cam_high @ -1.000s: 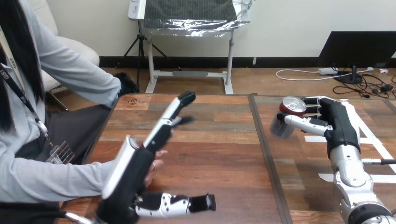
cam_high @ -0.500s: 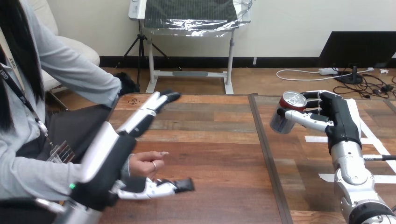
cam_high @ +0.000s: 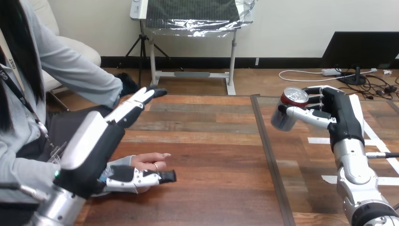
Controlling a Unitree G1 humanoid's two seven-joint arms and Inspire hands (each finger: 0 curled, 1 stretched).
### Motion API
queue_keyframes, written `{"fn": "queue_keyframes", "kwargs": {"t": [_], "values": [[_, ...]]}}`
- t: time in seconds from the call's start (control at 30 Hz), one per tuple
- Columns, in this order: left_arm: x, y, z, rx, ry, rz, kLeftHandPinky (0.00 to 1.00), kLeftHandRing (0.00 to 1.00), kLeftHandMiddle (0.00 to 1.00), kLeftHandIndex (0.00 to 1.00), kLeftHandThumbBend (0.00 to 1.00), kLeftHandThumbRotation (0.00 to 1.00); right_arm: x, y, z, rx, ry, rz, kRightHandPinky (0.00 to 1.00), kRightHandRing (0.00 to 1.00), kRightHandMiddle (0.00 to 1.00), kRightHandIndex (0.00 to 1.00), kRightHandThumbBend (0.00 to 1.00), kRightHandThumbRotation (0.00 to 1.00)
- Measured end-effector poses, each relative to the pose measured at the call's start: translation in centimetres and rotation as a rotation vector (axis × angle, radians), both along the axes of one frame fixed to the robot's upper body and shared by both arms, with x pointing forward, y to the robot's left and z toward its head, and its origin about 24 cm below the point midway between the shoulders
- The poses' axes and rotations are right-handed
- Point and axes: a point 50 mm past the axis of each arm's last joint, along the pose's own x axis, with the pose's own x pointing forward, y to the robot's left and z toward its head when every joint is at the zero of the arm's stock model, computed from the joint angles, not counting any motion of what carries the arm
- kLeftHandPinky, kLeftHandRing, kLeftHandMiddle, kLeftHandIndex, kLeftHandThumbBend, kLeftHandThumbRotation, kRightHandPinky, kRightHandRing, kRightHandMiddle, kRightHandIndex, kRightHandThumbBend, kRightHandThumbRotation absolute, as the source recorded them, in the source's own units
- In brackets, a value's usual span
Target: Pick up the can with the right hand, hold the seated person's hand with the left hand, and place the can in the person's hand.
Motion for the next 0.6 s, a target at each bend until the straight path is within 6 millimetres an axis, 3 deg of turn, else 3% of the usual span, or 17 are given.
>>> {"fn": "queue_keyframes", "kwargs": {"t": [0.6], "values": [[2.2, 0.7, 2.1, 0.116, -0.050, -0.008, 0.79, 0.89, 0.91, 0.90, 1.00, 0.17, 0.2, 0.1, 0.7, -0.004, -0.050, 0.025, 0.41, 0.46, 0.51, 0.53, 0.76, 0.00]]}}
